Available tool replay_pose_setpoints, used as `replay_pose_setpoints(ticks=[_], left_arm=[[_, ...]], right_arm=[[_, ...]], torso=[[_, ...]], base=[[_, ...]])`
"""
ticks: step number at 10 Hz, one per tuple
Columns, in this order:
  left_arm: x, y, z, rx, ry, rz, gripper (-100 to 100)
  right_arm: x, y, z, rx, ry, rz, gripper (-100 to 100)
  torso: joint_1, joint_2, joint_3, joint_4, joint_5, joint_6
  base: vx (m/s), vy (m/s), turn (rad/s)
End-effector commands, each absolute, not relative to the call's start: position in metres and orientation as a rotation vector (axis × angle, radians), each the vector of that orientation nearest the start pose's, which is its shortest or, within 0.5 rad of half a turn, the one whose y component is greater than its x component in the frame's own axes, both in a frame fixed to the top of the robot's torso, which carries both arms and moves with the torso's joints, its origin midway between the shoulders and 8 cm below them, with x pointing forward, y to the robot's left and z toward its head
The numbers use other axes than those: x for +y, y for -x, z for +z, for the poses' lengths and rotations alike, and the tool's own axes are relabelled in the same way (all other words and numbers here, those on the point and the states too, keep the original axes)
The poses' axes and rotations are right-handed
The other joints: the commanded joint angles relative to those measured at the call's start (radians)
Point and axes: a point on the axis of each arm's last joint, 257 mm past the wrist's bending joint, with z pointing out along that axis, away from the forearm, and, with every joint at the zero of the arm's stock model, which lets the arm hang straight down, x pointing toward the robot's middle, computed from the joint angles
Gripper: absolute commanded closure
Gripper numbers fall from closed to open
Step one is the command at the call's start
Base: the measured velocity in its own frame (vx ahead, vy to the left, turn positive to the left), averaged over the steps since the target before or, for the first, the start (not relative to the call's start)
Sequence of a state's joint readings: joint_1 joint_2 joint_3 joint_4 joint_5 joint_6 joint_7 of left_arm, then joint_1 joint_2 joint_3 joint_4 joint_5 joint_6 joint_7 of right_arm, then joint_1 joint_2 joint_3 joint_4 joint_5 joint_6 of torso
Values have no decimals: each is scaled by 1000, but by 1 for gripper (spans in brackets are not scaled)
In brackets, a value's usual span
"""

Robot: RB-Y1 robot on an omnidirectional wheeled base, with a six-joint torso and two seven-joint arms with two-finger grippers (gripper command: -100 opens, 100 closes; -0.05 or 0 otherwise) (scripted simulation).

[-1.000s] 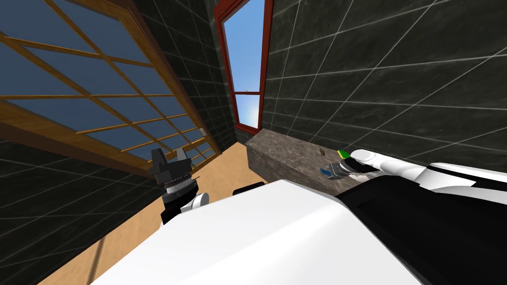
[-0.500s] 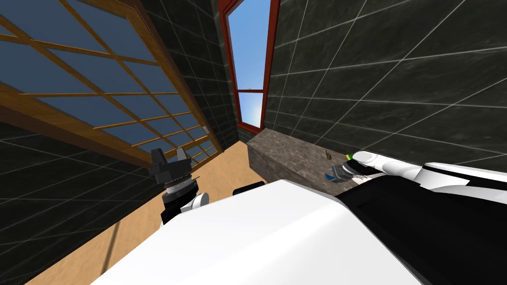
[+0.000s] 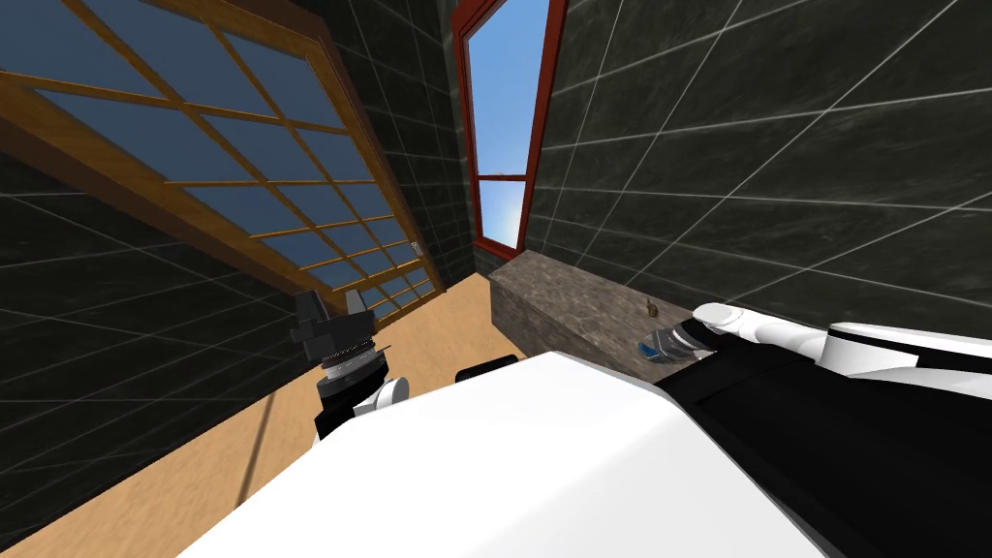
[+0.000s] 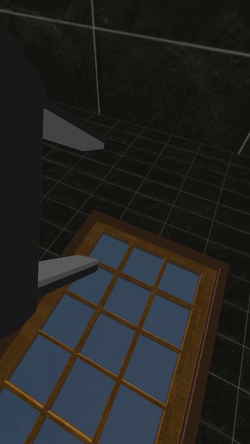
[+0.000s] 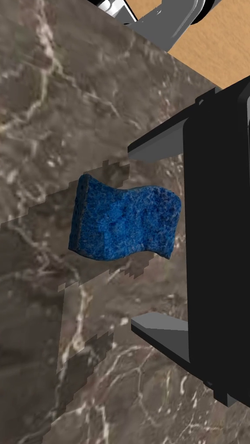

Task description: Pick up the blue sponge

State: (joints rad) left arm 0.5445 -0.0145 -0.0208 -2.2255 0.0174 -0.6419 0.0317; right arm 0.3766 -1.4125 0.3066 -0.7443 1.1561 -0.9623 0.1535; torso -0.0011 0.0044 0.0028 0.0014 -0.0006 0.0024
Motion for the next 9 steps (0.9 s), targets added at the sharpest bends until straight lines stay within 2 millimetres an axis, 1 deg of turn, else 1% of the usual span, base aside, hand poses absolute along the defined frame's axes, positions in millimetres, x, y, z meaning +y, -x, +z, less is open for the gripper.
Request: replay_pose_setpoints(ticks=[1,2,3,4,8,9], left_arm=[[279,-326,13,545,654,-1356,0],[279,-326,13,545,654,-1356,0],[279,-326,13,546,654,-1356,0],[279,-326,13,546,654,-1356,0],[279,-326,13,546,654,-1356,0],[279,-326,13,546,654,-1356,0]], right_arm=[[-726,-56,-351,2994,963,-130,-100],[-726,-52,-353,3003,937,-132,-100],[-726,-54,-352,2997,956,-128,-100],[-726,-54,-353,2998,951,-131,100],[-726,-54,-353,2998,952,-130,100],[-726,-54,-353,2998,952,-130,0]], torso=[[0,0,0,0,0,0],[0,0,0,0,0,0],[0,0,0,0,0,0],[0,-2,-1,0,0,1],[0,-6,-3,-1,0,0],[0,-6,-3,-1,0,0]], base=[[-88,-20,180],[-83,-16,163],[-35,-8,26],[-7,-1,-8],[0,0,0],[0,0,0]])
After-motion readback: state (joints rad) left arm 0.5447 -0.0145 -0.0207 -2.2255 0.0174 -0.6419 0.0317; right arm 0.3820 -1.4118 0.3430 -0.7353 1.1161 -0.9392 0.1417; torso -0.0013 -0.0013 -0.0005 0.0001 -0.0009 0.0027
